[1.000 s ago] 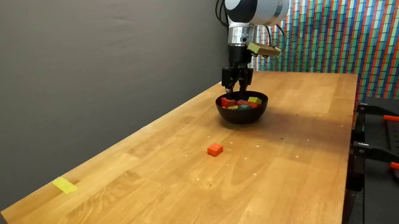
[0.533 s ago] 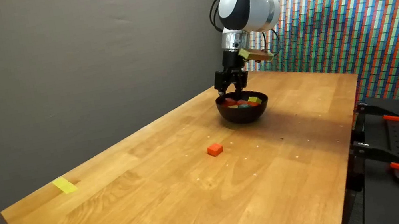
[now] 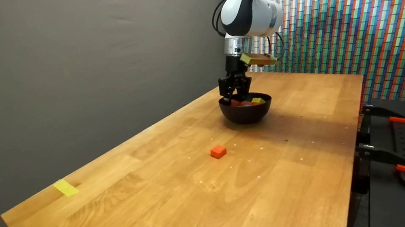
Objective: Remove all the contents from the black bowl.
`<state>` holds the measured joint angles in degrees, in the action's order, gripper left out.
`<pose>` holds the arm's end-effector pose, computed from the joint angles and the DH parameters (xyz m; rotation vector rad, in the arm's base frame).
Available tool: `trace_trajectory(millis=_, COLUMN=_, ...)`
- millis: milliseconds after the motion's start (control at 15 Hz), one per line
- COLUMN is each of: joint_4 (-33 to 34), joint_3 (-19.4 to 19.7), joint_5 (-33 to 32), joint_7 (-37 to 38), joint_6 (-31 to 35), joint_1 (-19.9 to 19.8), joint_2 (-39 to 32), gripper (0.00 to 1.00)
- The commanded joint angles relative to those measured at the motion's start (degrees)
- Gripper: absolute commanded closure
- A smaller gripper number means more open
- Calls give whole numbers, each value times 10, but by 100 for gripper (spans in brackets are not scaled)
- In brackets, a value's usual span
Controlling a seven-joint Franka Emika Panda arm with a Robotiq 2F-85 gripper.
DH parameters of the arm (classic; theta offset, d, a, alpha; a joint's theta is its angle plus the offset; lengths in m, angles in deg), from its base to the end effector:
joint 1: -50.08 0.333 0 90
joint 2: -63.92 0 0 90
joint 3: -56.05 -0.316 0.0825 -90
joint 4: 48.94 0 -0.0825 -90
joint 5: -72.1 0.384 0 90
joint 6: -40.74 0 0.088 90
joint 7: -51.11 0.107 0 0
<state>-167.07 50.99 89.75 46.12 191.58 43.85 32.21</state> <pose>0.5894 -0.0194 0.1627 -2.9273 0.3166 -0.0365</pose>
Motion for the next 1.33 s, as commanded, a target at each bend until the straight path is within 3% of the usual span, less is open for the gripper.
trace_trajectory(millis=0, joint_4=-12, joint_3=-8, joint_5=2, joint_7=-3, joint_6=-4, joint_1=-6, joint_2=25, gripper=63)
trace_trajectory(millis=133, joint_4=-33, joint_3=-21, joint_5=8, joint_7=-26, joint_6=-3, joint_1=-14, joint_2=62, gripper=78)
trace_trajectory(millis=200, joint_4=-51, joint_3=-27, joint_5=12, joint_7=-37, joint_6=8, joint_1=-17, joint_2=85, gripper=74)
trace_trajectory(millis=400, joint_4=-83, joint_3=-34, joint_5=29, joint_7=-59, joint_6=13, joint_1=-28, joint_2=140, gripper=73)
trace_trajectory(millis=533, joint_4=-114, joint_3=-10, joint_5=30, joint_7=-45, joint_6=15, joint_1=-28, joint_2=187, gripper=73)
trace_trajectory(millis=733, joint_4=-146, joint_3=57, joint_5=-6, joint_7=16, joint_6=40, joint_1=-27, joint_2=223, gripper=73)
trace_trajectory(millis=1000, joint_4=-137, joint_3=150, joint_5=-122, joint_7=128, joint_6=65, joint_1=-16, joint_2=163, gripper=73)
trace_trajectory(millis=1267, joint_4=-118, joint_3=155, joint_5=-117, joint_7=132, joint_6=31, joint_1=-27, joint_2=106, gripper=72)
